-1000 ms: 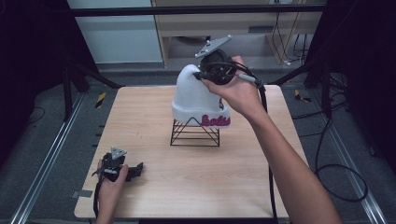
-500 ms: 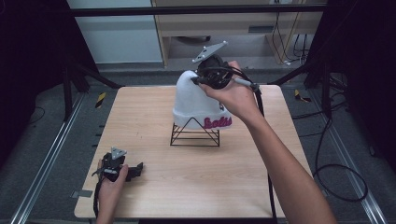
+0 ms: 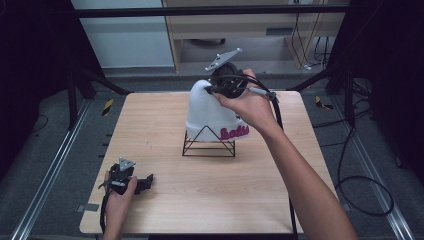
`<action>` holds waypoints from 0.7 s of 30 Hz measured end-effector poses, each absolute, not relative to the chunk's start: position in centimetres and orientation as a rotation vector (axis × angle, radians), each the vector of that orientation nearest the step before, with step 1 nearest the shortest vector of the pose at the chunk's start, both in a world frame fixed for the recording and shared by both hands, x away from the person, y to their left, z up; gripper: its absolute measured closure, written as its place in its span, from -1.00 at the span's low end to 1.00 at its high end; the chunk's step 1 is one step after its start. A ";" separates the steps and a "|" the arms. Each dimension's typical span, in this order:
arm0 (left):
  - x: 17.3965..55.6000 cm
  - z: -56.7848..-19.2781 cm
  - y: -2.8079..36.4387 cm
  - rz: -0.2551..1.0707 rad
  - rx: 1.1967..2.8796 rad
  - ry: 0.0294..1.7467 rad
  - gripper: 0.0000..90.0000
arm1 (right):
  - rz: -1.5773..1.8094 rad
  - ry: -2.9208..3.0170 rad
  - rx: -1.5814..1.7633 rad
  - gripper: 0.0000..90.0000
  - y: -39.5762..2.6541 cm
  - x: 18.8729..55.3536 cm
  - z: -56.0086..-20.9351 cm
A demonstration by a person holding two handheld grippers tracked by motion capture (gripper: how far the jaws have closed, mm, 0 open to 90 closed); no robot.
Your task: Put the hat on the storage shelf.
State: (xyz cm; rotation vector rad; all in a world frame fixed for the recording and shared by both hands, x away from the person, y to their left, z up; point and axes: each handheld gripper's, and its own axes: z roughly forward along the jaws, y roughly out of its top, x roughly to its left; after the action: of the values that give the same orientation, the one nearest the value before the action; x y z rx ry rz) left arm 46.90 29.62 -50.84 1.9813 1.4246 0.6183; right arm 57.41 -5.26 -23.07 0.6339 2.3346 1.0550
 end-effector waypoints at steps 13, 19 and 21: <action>46.9 -50.8 29.6 0.618 1.981 1.425 -1.00 | 1.044 2.356 0.638 0.82 -4.9 57.4 -24.5; 46.9 -50.8 29.6 0.618 1.981 1.425 -1.00 | 1.034 2.363 0.652 0.82 -5.0 57.5 -25.3; 46.9 -50.8 29.6 0.618 1.980 1.425 -1.00 | 1.026 2.365 0.654 0.82 -5.1 57.6 -25.5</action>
State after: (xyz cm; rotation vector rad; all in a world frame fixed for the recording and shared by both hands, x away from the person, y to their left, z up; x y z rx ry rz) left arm 46.90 29.61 -50.85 1.9804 1.4249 0.6182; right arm 57.60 -5.07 -25.51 0.6542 2.3648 1.0262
